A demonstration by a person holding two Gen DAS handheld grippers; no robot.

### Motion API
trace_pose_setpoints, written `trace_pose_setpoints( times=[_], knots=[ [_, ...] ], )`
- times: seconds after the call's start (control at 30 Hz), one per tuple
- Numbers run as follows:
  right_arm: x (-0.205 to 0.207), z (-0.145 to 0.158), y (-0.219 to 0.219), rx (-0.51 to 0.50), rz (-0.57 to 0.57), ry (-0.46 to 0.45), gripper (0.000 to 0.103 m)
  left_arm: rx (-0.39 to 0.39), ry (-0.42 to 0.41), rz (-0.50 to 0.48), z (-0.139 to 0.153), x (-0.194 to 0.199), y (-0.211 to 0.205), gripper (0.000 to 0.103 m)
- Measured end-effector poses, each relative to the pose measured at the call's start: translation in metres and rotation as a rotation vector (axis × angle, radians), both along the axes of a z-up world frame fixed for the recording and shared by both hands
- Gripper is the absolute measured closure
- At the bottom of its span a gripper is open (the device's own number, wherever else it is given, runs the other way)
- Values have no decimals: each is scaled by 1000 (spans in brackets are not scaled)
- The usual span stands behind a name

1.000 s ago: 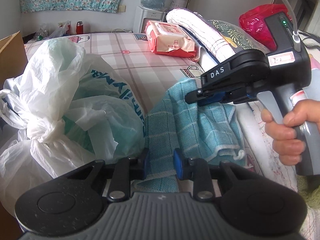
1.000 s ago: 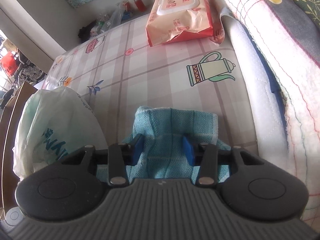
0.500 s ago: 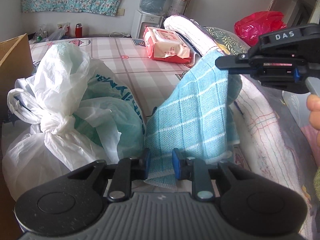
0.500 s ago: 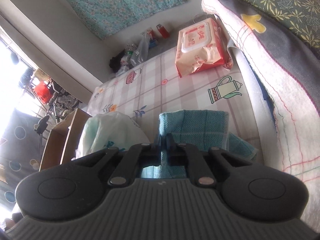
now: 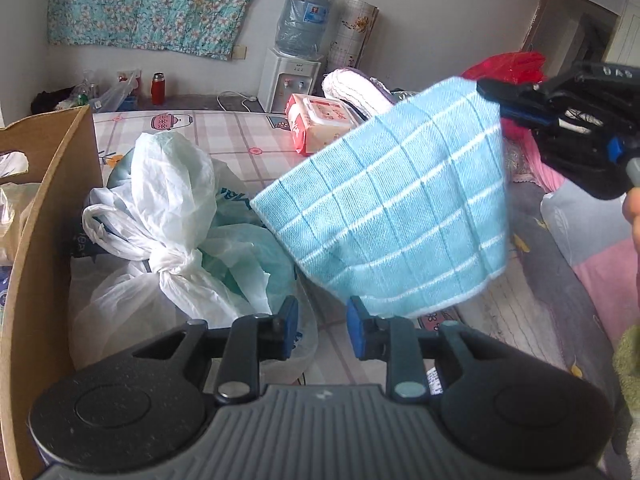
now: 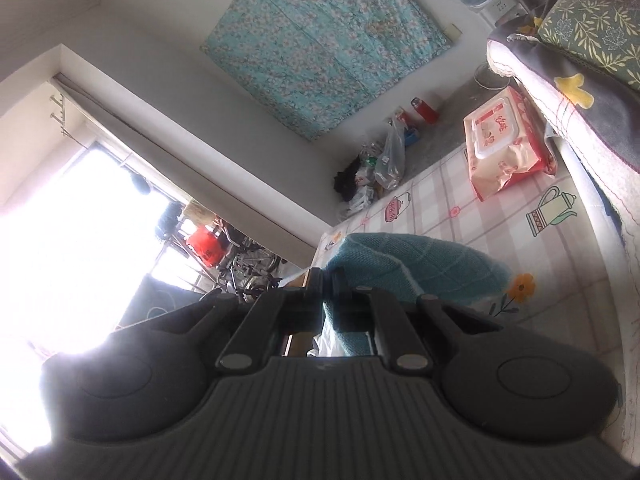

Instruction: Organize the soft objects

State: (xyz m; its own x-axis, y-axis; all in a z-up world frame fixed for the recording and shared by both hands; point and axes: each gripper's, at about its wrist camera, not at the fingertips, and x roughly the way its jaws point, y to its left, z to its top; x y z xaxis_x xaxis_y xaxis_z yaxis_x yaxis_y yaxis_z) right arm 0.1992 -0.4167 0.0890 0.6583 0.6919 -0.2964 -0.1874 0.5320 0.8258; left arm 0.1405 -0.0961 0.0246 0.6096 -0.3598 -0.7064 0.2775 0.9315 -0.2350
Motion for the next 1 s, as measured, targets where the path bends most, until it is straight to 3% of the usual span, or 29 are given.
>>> trace_pose_setpoints(
  times=[0.13, 0.3, 0.67, 0.73, 0.83, 0.93, 1.0],
  knots=[
    [-8, -27, -15, -36, -49, 82, 100, 2, 1, -15, -3, 0, -2, 76],
    [-17, -53, -31, -158, -117, 148, 100, 11, -9, -48, -8, 3, -14, 76],
    [13, -77, -44, -452, -202, 112, 95, 41, -14, -55, -21, 19, -36, 74],
    [23, -75, -47, -482, -197, 100, 91, 50, -13, -59, -23, 19, -38, 74],
    [32, -70, -49, -505, -205, 103, 72, 55, -11, -62, -26, 21, -38, 73],
    [35, -62, -49, -469, -187, 107, 61, 75, -23, -65, -29, 24, -40, 72],
    [37, -58, -47, -424, -161, 135, 45, 94, -38, -79, -29, 28, -45, 71]
  ],
)
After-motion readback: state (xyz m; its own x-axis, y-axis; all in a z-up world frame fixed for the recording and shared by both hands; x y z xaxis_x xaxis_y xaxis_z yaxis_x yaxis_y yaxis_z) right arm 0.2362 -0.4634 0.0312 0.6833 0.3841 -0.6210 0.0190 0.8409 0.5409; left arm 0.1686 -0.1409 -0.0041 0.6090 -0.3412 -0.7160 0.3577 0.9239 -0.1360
